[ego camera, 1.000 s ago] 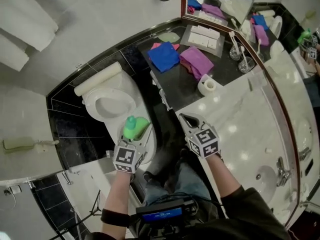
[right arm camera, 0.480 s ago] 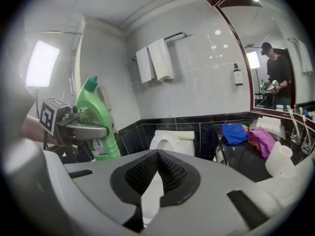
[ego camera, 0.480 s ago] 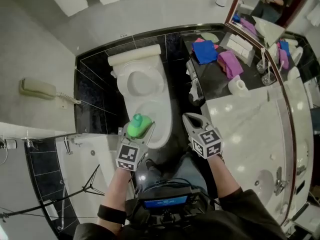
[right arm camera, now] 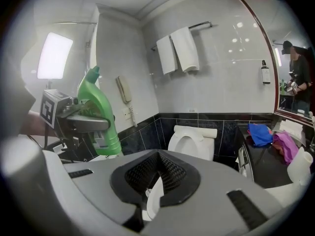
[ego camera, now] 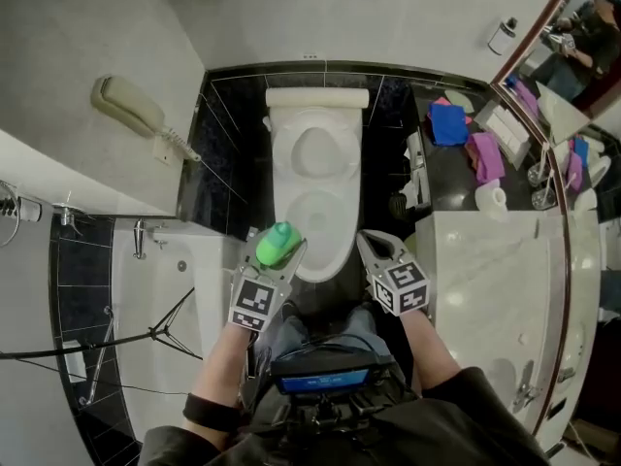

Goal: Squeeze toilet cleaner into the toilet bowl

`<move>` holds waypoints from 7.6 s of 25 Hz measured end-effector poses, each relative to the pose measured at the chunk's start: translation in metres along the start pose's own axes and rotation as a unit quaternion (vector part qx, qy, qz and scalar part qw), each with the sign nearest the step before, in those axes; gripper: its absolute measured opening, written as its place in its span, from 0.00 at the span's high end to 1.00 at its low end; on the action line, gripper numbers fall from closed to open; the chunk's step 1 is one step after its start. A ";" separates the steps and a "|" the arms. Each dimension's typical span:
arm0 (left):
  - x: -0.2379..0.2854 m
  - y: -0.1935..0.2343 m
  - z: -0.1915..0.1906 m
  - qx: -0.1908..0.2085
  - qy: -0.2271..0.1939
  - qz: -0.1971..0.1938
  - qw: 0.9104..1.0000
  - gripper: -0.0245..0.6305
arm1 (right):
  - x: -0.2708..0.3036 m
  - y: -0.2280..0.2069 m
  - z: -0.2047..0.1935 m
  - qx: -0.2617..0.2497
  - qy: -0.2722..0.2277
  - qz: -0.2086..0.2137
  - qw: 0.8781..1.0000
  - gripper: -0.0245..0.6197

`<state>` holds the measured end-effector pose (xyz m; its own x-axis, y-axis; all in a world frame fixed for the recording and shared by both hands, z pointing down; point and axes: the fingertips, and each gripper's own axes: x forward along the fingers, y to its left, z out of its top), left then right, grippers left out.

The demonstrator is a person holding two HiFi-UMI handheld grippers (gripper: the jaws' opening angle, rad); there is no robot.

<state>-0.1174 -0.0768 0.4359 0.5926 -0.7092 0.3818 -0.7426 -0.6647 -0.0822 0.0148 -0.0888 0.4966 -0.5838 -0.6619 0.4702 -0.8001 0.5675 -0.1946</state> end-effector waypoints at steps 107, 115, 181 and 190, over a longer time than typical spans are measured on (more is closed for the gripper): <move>0.019 0.044 0.009 0.113 -0.005 0.178 0.978 0.67 | 0.001 0.146 0.178 0.215 -0.099 0.312 0.920 0.72; 0.017 0.015 0.017 0.079 -0.017 0.081 0.993 0.67 | -0.014 0.149 0.185 0.165 -0.130 0.339 0.917 0.72; 0.006 0.026 0.023 0.104 -0.032 0.128 0.986 0.67 | -0.015 0.158 0.181 0.171 -0.107 0.333 0.921 0.72; -0.006 -0.030 0.026 0.050 -0.025 -0.093 0.994 0.67 | -0.035 0.170 0.181 0.036 -0.152 0.420 0.894 0.71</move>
<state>-0.0905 -0.0585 0.4121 0.7331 -0.5809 0.3537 -0.5853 -0.8038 -0.1069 -0.1262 -0.0580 0.2913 -0.9847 -0.1249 -0.1212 -0.0615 0.9012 -0.4291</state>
